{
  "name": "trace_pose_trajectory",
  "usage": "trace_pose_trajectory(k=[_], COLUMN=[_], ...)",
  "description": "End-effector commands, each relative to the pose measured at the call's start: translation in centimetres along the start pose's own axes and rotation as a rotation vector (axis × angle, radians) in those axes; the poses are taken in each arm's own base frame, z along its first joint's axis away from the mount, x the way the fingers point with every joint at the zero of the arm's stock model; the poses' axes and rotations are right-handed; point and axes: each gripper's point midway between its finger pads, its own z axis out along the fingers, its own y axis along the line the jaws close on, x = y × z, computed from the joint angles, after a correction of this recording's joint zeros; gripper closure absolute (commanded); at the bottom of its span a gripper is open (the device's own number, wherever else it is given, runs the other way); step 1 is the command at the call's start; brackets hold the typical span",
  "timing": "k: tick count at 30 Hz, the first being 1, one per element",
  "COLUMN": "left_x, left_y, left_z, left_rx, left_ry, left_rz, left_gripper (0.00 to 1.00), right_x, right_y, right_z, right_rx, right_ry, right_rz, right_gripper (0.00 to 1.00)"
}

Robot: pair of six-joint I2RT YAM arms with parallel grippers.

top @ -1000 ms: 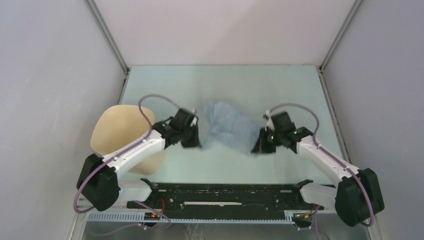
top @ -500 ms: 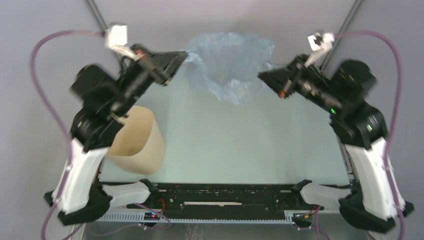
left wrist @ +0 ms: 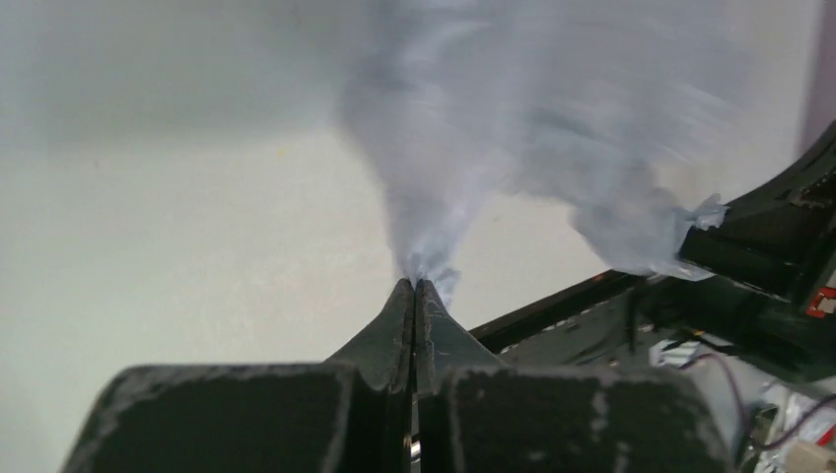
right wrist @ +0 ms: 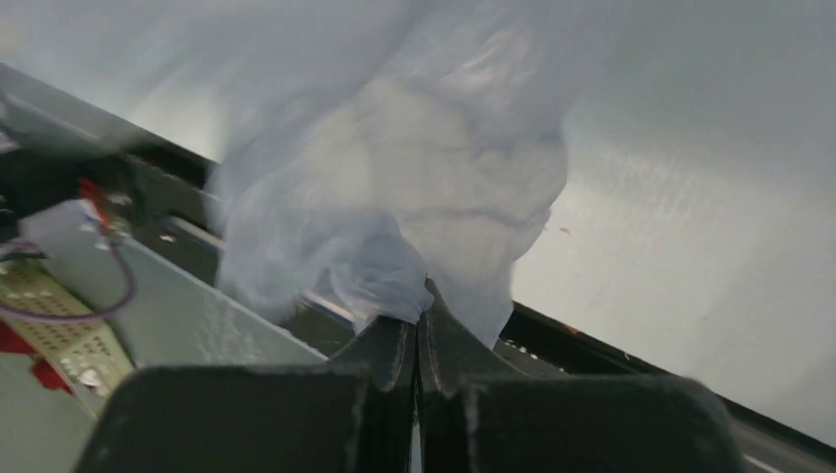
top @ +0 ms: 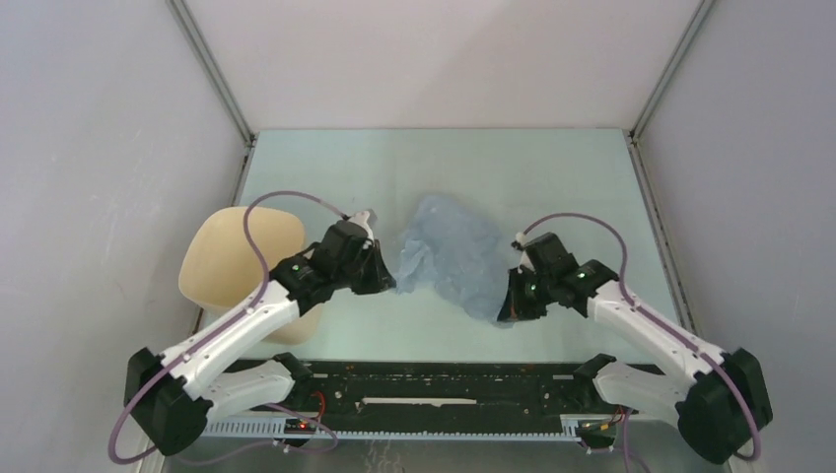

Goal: Put the trash bags into the trash bin

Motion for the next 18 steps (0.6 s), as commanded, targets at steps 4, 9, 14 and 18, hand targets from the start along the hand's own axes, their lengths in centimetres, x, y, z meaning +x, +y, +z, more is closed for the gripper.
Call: trace_pose_trajectory(k=[4, 9, 14, 18], left_x=[-8.3, -8.9, -8.3, -7.7], left_y=[-7.0, -7.4, -7.9, -8.6], left_z=[-6.0, -6.9, -7.7, -8.0], left_rx=[0.215, 0.227, 0.27, 0.312], left_ry=[-0.272, -0.288, -0.275, -0.246], left_rz=[0.054, 0.049, 0.03, 0.014], left_gripper=[1.0, 1.0, 1.0, 1.0], right_x=[-8.5, -7.7, -5.3, -4.1], right_y=[4.0, 2.8, 2.0, 2.0], right_z=[-7.8, -8.1, -8.0, -7.6], right_rx=[-0.141, -0.107, -0.101, -0.12], right_ry=[-0.279, -0.257, -0.22, -0.19], right_rz=[-0.07, -0.074, -0.038, -0.045], right_gripper=[1.0, 0.93, 0.59, 0.24])
